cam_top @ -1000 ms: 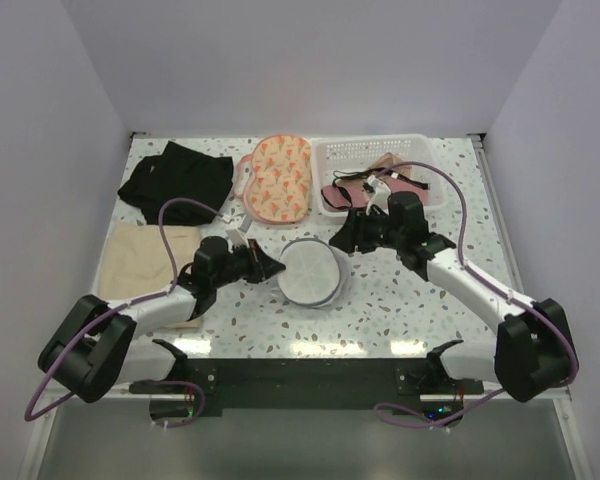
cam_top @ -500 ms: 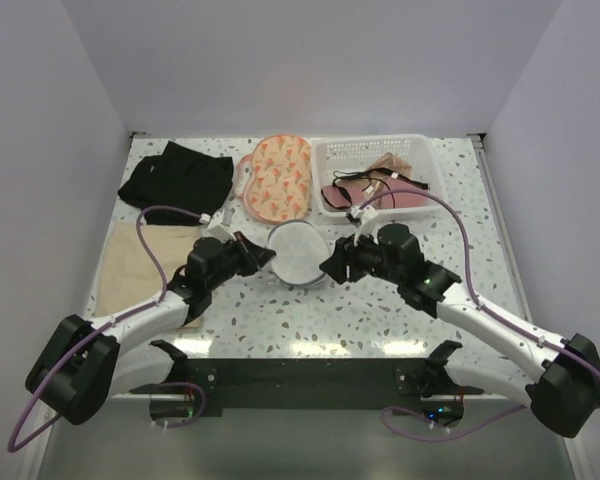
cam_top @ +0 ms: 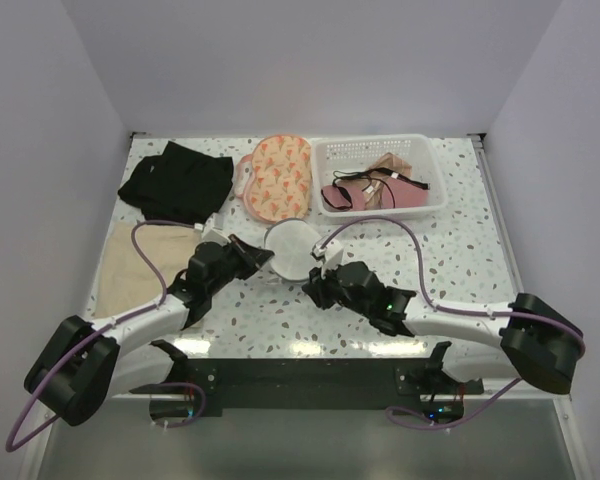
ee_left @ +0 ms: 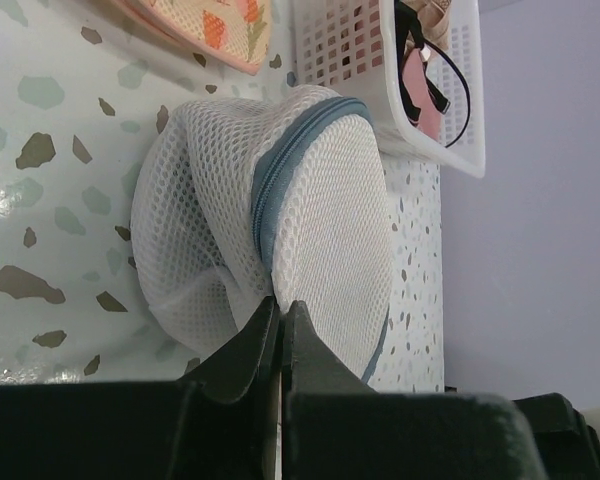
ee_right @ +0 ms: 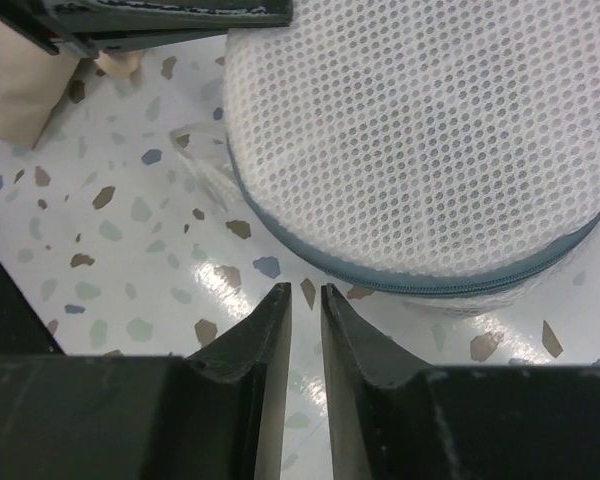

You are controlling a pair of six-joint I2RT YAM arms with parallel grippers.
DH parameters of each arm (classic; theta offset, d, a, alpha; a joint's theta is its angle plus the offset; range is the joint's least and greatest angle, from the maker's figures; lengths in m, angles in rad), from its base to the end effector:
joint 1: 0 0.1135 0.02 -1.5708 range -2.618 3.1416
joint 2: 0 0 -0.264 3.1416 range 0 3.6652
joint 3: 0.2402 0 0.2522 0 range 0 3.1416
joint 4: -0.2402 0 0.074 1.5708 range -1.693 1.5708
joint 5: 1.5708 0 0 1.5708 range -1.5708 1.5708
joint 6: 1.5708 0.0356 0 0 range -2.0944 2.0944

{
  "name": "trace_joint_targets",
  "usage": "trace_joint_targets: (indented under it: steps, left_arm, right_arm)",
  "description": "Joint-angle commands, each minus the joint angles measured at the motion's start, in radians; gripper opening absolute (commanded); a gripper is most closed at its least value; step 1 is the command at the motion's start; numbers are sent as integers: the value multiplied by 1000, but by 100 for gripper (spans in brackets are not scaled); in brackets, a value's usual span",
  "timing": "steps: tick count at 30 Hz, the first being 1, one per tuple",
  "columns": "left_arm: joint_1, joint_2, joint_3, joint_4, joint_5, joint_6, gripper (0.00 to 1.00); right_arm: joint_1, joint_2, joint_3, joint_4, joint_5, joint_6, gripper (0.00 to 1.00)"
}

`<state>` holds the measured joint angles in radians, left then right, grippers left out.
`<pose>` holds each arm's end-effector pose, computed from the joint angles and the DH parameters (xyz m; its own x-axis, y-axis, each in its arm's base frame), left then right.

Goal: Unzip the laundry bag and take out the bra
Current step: Unzip the laundry bag at the center of the board.

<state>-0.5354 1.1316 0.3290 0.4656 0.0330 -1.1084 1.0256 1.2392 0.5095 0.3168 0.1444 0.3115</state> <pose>0.1925 -0.1156 0.1817 -0.6072 -0.6798 -0.4112 -0.0151 0.5274 -0.8495 0.1375 0.2168 0.2007 -0.4365 -0.1347 -0.8896 -0.6766 0.7009 0.2258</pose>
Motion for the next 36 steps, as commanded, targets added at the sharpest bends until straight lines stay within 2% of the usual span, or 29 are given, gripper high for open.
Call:
trace_joint_targets:
  steps: [1,17,29,36]
  left_arm:
    - [-9,-24,-8,58,-21,-39,0]
    - [-21,33,-22,148,11,-80,0]
    - [-23,37,-19,145,-16,-93,0]
    - [-25,28,-27,146,-12,-111,0]
  right_arm:
    - [25,25,-6,182,139,-6,20]
    - [73,146,34,300,173,0,11]
    - [189,141,31,292,305,-48,10]
    - [195,250,46,422,368,-78,9]
